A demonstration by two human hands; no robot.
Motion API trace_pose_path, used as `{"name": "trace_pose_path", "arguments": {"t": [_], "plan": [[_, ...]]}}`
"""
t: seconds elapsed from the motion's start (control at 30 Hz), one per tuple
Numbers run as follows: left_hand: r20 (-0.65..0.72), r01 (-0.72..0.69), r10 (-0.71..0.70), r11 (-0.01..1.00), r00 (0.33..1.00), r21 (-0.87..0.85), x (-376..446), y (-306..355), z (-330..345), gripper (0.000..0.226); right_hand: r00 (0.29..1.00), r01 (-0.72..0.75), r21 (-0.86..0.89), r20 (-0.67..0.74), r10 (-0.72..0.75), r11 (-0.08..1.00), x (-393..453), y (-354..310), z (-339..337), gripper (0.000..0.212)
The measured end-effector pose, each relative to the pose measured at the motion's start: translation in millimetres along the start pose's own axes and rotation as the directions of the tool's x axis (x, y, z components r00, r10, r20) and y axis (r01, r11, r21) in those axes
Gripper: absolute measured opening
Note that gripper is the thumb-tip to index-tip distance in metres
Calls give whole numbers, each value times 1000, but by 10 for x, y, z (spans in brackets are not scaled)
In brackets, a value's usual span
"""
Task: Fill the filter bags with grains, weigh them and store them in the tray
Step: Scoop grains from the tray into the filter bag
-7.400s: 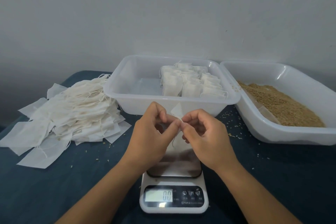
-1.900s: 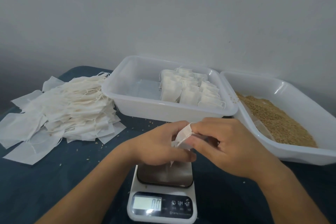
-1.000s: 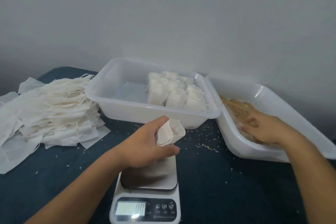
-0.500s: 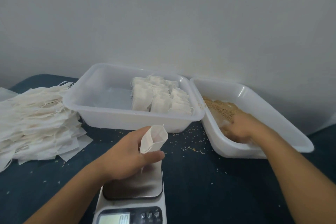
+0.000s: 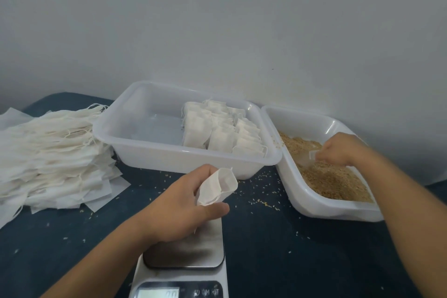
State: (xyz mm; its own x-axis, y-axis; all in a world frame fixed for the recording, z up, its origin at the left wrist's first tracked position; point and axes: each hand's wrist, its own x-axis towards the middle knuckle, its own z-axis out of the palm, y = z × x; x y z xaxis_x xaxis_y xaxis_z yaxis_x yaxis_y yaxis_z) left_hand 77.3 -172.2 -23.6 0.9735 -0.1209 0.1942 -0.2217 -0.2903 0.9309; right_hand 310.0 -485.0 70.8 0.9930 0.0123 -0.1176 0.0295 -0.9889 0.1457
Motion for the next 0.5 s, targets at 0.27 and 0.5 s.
{"name": "trace_pose_path", "arguments": {"t": [0.27, 0.5], "plan": [[-114, 77, -72, 997, 991, 33, 23, -54, -6, 35, 982, -114, 352, -100, 158, 929, -3, -95, 348, 52], [-168, 106, -113, 993, 979, -53, 39, -104, 14, 31, 946, -131, 403, -223, 235, 906, -276, 55, 448, 43]]}}
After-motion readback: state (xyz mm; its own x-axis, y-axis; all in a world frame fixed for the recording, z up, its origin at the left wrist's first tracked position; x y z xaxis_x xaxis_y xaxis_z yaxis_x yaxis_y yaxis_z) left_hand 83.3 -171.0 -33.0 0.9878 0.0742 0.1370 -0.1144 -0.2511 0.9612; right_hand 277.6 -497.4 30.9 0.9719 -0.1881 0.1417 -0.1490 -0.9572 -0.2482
